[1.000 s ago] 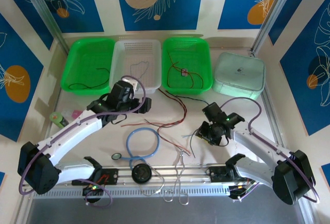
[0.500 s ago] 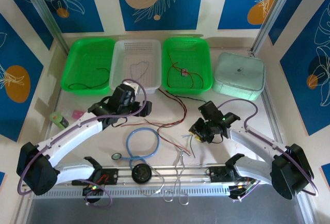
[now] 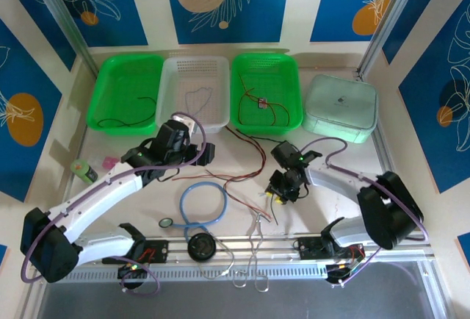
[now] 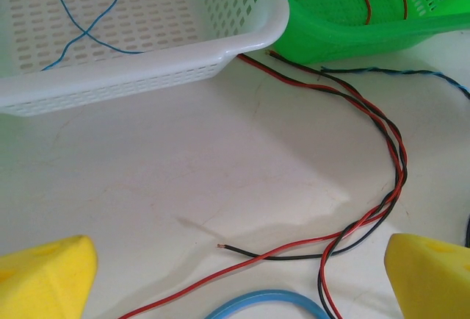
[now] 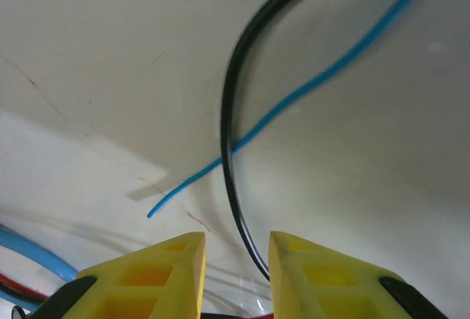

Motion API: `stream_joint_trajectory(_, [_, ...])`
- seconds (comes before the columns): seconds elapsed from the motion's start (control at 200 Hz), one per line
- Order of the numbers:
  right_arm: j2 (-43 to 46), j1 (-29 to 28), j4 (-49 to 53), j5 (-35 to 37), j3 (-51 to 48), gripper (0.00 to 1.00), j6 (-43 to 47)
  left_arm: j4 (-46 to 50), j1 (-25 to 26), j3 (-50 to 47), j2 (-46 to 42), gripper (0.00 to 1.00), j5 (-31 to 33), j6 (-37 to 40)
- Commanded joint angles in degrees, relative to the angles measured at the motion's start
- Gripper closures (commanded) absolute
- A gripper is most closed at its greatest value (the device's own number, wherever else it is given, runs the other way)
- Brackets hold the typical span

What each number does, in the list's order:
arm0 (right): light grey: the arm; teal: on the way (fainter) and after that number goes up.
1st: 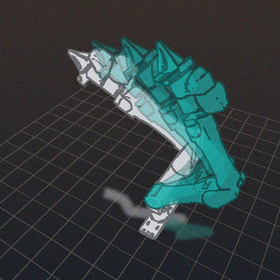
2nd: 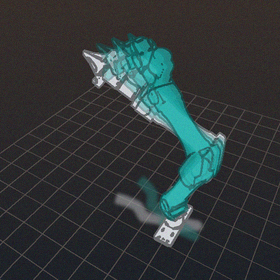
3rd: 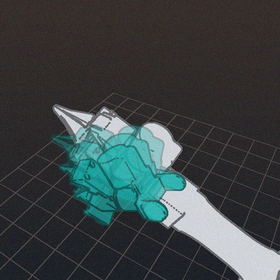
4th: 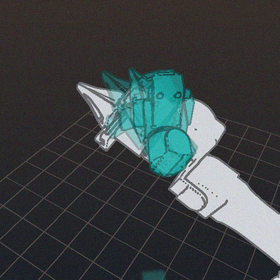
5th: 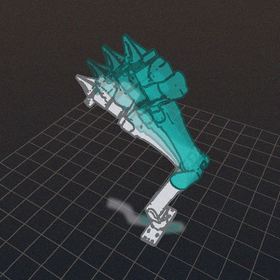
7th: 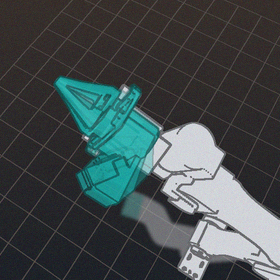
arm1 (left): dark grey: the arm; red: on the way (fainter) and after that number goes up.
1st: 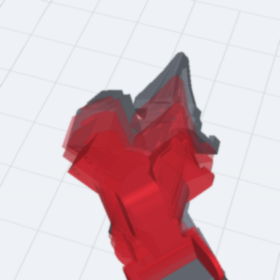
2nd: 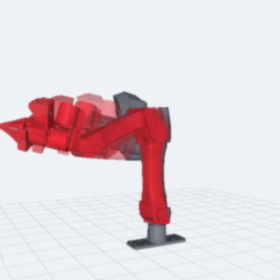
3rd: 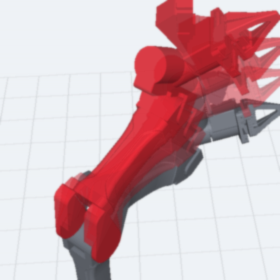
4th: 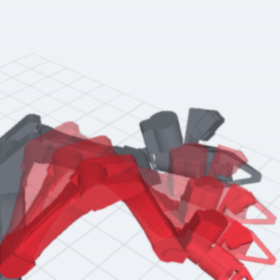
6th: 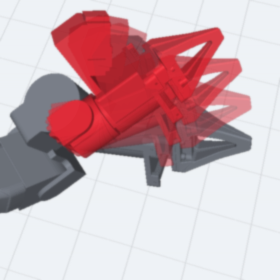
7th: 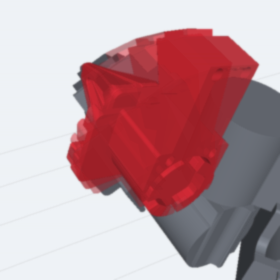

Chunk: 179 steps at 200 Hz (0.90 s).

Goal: Untangle the cables

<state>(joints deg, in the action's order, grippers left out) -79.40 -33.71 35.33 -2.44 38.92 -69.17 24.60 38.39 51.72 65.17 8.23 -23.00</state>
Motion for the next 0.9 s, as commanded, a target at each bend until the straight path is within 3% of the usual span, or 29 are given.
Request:
stream_joint_trajectory(0.0, [-3.34,-0.39,0.03,-3.41,2.01,0.75,1.88,1.25,0.49,-0.59,-1.66,0.00,1.24,1.12])
stream_joint_trajectory(0.145, [-5.99,-0.56,1.03,-3.46,2.83,0.82,1.69,1.98,0.57,-0.66,-2.65,0.00,1.66,1.20])
stream_joint_trajectory(0.38, [-9.00,-0.32,1.19,-3.94,2.50,0.84,1.03,2.39,0.53,-0.84,-3.73,0.00,2.07,1.13])
stream_joint_trajectory(0.525, [-8.98,0.75,-1.05,-6.89,2.30,1.00,2.72,3.22,0.63,0.57,-3.82,0.00,1.96,1.02])
stream_joint_trajectory(0.675, [-0.99,0.64,4.04,-5.00,4.12,1.00,5.36,5.96,1.45,3.95,-3.47,0.00,1.09,5.73])
stream_joint_trajectory(0.89, [17.67,2.56,14.94,1.16,8.66,1.00,6.50,4.17,3.06,8.66,-1.82,0.03,-6.98,13.97])
